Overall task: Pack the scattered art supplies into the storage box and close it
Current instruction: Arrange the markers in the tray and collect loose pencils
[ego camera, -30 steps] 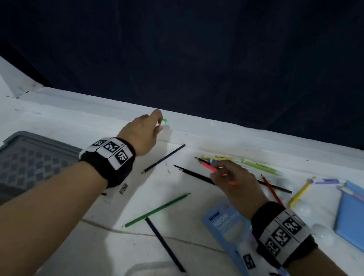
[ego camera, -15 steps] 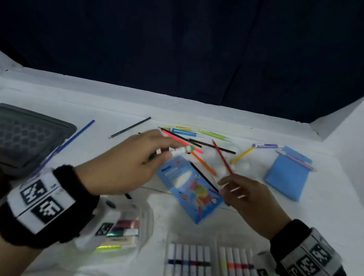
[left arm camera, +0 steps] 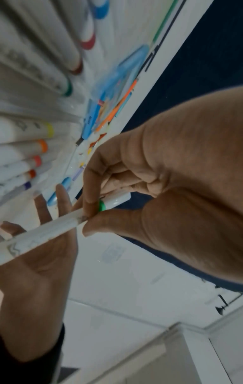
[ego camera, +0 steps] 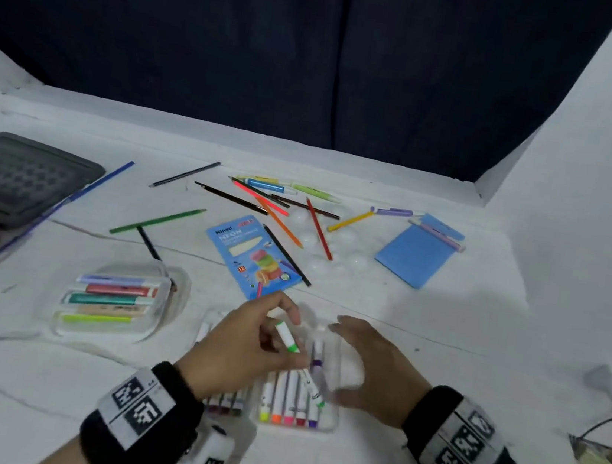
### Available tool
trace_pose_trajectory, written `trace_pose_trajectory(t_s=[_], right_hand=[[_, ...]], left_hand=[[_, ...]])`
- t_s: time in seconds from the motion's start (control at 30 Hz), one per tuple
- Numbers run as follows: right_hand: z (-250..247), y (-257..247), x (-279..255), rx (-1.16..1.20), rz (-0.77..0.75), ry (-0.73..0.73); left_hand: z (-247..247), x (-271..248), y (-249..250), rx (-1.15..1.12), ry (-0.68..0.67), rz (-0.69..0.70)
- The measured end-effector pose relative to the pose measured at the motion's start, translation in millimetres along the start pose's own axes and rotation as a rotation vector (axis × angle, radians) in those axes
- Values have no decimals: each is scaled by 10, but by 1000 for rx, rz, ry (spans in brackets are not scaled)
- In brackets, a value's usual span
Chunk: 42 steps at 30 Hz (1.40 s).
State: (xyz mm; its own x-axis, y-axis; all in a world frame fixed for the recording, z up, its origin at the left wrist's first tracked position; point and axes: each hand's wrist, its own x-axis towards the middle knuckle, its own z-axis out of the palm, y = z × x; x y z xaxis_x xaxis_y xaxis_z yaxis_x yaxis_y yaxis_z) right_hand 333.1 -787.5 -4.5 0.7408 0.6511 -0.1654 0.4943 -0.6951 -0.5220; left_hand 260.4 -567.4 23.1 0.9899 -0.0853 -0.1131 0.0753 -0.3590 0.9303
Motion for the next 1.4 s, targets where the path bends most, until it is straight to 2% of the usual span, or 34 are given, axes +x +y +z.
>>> trace_pose_trajectory(t_s=[0.1, 0.23, 0.37, 0.63, 0.8, 0.93, 1.23, 1.4], right_hand=[[-39, 32, -42, -7, -10, -58], [-79, 90, -33, 104, 13, -27], [-76, 151, -33, 173, 42, 5], [-47, 189, -30, 166, 10, 14], [-53, 191, -22, 168, 12, 9], [-35, 188, 4, 120, 5, 12], [-19, 170, 22, 8, -21, 10], [-34, 148, 30, -22, -11, 1]], left_hand=[[165, 66, -6, 102, -55, -69], [282, 191, -19, 217, -162, -116], [387, 299, 18, 440, -143, -62], [451, 387, 56, 630, -93, -43], [385, 299, 38, 825, -250, 23], [420, 271, 37, 974, -240, 37], [407, 408, 86, 910, -251, -100], [417, 479, 107, 919, -265, -128]])
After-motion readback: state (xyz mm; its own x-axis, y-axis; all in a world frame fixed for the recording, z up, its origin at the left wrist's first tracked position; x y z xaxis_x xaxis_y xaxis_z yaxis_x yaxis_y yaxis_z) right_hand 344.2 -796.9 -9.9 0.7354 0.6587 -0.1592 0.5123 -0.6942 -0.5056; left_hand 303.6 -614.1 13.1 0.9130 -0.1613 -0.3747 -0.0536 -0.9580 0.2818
